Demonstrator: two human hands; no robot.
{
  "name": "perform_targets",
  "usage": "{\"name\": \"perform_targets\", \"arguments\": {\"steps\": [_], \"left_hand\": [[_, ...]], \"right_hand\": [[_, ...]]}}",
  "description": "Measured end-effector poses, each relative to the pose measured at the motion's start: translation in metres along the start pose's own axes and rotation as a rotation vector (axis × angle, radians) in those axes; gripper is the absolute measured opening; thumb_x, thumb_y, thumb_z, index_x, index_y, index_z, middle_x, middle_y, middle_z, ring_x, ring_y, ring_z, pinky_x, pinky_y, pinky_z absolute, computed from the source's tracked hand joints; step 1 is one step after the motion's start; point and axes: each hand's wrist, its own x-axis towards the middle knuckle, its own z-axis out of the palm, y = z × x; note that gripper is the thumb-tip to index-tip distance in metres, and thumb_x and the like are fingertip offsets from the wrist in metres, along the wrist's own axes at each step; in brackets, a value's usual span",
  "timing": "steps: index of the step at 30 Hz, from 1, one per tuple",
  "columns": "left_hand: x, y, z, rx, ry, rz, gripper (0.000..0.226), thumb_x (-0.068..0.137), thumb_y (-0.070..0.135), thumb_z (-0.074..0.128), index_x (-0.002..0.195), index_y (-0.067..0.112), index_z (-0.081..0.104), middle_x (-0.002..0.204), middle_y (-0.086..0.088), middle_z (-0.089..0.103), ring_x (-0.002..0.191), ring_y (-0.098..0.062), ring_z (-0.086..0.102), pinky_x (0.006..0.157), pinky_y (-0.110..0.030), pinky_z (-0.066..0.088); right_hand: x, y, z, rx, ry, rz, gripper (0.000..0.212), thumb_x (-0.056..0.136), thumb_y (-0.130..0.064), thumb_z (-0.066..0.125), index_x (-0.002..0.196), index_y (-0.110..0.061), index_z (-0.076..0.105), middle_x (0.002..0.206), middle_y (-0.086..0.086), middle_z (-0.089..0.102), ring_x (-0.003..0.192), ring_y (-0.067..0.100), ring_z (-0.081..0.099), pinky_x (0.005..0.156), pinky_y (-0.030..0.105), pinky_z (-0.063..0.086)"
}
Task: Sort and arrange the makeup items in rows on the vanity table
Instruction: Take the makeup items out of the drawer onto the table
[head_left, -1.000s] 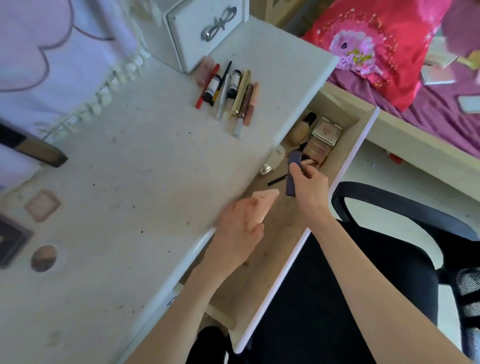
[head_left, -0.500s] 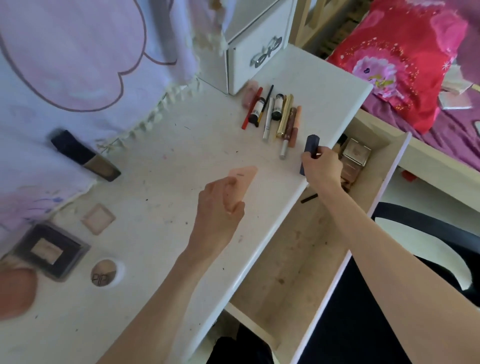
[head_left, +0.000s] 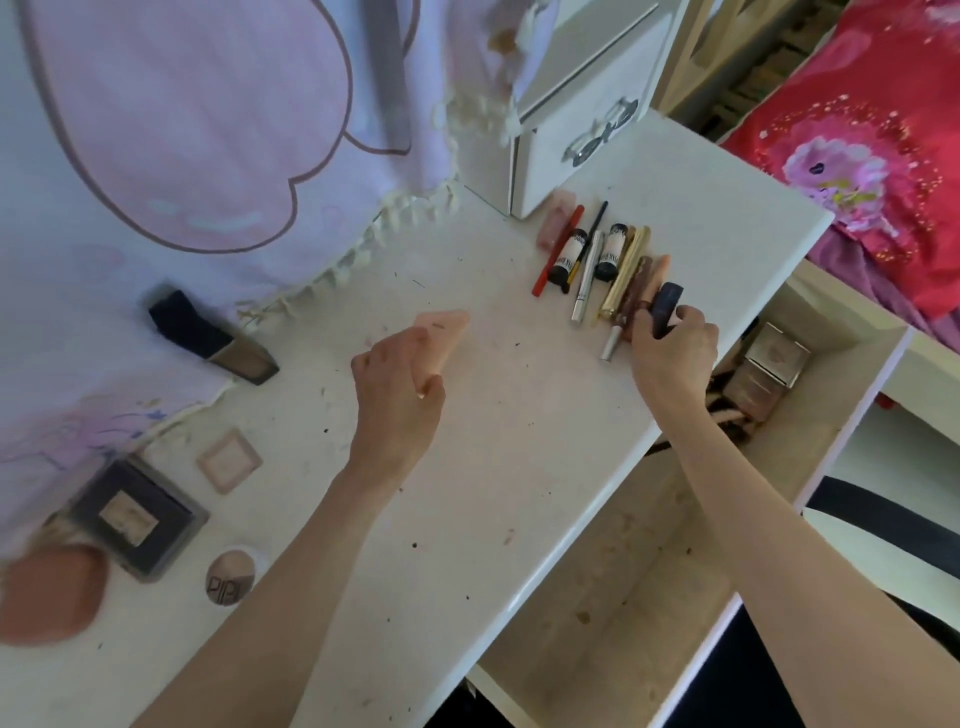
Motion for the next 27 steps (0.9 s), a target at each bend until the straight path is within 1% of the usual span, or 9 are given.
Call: {"name": "perform_targets", "arguments": {"steps": [2,7,10,14,16,19,23,25,27], "left_hand": [[0.017,-0.011,-0.006,0.087,0.014,0.002,0.039,0.079,-0.005,0.055,0.116,0.007,0.053,0.120,-0.013,0.056,0.112,-0.030,0.045,0.097,-0.030,0.025],[0.051,-0.035,-0.009,0.306,-0.019,0.043,0.045,0.079,-0.007,0.048,0.122,0.009,0.049,0.129,-0.012,0.049,0.122,-0.031,0.039,0.095,-0.025,0.018],[0.058,-0.040,-0.007,0.290,-0.055,0.054,0.044,0.082,-0.010,0.044,0.122,0.007,0.050,0.132,-0.014,0.046,0.124,-0.032,0.035,0.099,-0.028,0.020],[0.052,-0.040,-0.009,0.262,-0.056,0.082,0.044,0.083,-0.012,0.042,0.124,0.002,0.049,0.133,-0.021,0.043,0.124,-0.035,0.036,0.105,-0.038,0.026],[0.047,-0.040,-0.010,0.336,-0.106,0.116,0.045,0.087,-0.006,0.041,0.131,0.004,0.042,0.140,-0.021,0.036,0.130,-0.034,0.030,0.110,-0.042,0.017],[0.038,-0.039,-0.011,0.450,-0.156,0.153,0.045,0.094,0.008,0.037,0.139,0.006,0.029,0.151,-0.017,0.018,0.141,-0.032,0.011,0.114,-0.046,0.005],[0.011,-0.022,-0.010,0.370,-0.174,0.234,0.048,0.097,0.015,0.036,0.143,0.007,0.025,0.155,-0.014,0.012,0.143,-0.028,0.004,0.116,-0.042,0.005],[-0.011,-0.008,-0.006,0.289,-0.189,0.293,0.046,0.097,0.014,0.037,0.142,0.007,0.030,0.154,-0.014,0.017,0.144,-0.027,0.007,0.116,-0.041,0.009],[-0.037,0.007,0.001,0.208,-0.196,0.374,0.044,0.096,0.012,0.040,0.139,0.007,0.036,0.151,-0.015,0.026,0.143,-0.027,0.014,0.116,-0.041,0.018]], "right_hand": [[-0.012,0.000,0.005,0.010,0.015,-0.028,0.053,0.095,-0.032,0.048,0.138,-0.006,0.034,0.133,0.015,0.039,0.117,0.030,0.043,0.098,0.038,0.039],[-0.041,0.004,0.020,-0.121,0.092,-0.127,0.056,0.095,-0.031,0.046,0.143,-0.010,0.026,0.143,0.012,0.034,0.129,0.029,0.031,0.106,0.040,0.023],[-0.048,0.013,0.024,-0.188,0.080,-0.158,0.061,0.096,-0.031,0.044,0.147,-0.009,0.019,0.151,0.009,0.026,0.139,0.026,0.023,0.113,0.039,0.017],[-0.053,0.019,0.024,-0.164,0.053,-0.199,0.063,0.097,-0.029,0.043,0.148,-0.006,0.014,0.154,0.010,0.022,0.141,0.024,0.019,0.117,0.037,0.016],[-0.057,0.021,0.022,-0.149,0.040,-0.201,0.063,0.097,-0.030,0.043,0.148,-0.006,0.013,0.154,0.010,0.020,0.143,0.023,0.017,0.117,0.037,0.015],[-0.064,0.029,0.016,-0.143,0.009,-0.189,0.062,0.098,-0.030,0.040,0.148,-0.008,0.012,0.156,0.009,0.015,0.144,0.021,0.011,0.119,0.036,0.011],[-0.081,0.046,0.007,-0.130,-0.061,-0.204,0.060,0.099,-0.030,0.038,0.149,-0.009,0.011,0.157,0.006,0.012,0.145,0.019,0.007,0.118,0.035,0.010],[-0.092,0.057,0.000,-0.147,-0.083,-0.228,0.059,0.099,-0.029,0.039,0.148,-0.009,0.014,0.156,0.008,0.014,0.145,0.020,0.008,0.118,0.036,0.013],[-0.102,0.070,-0.011,-0.172,-0.087,-0.261,0.056,0.098,-0.025,0.041,0.147,-0.007,0.020,0.154,0.010,0.021,0.143,0.021,0.014,0.117,0.037,0.017]]}}
